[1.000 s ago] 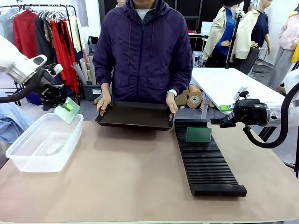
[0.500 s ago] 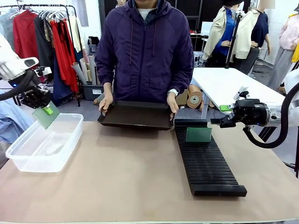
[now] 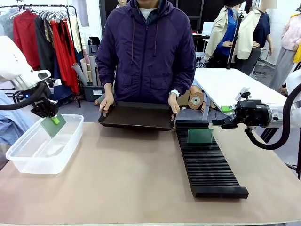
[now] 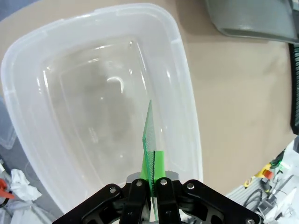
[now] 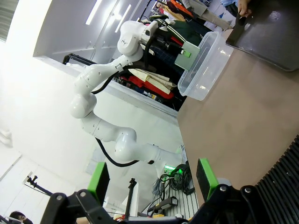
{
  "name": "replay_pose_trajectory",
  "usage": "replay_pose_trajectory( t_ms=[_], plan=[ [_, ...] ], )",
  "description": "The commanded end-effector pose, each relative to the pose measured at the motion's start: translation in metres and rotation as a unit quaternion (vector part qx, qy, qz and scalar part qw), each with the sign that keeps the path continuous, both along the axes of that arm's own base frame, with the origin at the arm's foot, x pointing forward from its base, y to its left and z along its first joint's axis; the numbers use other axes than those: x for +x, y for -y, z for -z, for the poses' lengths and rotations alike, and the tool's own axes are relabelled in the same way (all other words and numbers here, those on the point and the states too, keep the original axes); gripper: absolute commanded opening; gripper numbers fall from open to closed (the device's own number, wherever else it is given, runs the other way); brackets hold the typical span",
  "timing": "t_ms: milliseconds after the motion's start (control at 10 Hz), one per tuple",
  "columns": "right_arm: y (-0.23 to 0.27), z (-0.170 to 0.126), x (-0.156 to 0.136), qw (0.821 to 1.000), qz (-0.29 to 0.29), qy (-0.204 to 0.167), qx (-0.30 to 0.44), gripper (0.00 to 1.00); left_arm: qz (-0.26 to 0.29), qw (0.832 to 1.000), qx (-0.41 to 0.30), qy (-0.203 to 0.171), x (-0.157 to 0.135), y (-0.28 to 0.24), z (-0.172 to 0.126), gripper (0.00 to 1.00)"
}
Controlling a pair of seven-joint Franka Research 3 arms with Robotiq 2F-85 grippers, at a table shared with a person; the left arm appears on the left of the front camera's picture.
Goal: Sort PCBs into racks and boxes based on the side picked up.
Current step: If the short side of the Blank PCB is picked up, insert it into the PCB Rack ; if the long side is picked up, place it in the Organizing box.
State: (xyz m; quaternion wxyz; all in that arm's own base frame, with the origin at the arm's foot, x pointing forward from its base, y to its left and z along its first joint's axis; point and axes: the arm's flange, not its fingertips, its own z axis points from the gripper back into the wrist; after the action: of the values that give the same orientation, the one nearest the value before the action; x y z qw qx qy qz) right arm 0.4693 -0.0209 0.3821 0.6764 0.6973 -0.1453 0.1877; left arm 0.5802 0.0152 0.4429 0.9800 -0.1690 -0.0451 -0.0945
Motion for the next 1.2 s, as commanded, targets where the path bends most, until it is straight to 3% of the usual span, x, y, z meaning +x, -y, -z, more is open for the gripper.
replay_pose_trajectory(
  t_ms=[0, 500, 1100],
  plan=[
    [0.000, -0.002, 0.001, 1.000, -0.001, 0.004, 0.000, 1.00, -0.014, 1.000, 0.008, -0.003, 0.009, -0.002, 0.017, 0.00],
    [0.000, -0.002, 0.001, 1.000, -0.001, 0.004, 0.000, 1.00, -0.030, 0.999, 0.004, -0.019, 0.013, -0.003, 0.074, 0.00],
    [0.000, -0.002, 0.001, 1.000, -0.001, 0.004, 0.000, 1.00, -0.045, 0.998, -0.020, -0.025, 0.013, -0.008, 0.099, 0.00]
  ],
)
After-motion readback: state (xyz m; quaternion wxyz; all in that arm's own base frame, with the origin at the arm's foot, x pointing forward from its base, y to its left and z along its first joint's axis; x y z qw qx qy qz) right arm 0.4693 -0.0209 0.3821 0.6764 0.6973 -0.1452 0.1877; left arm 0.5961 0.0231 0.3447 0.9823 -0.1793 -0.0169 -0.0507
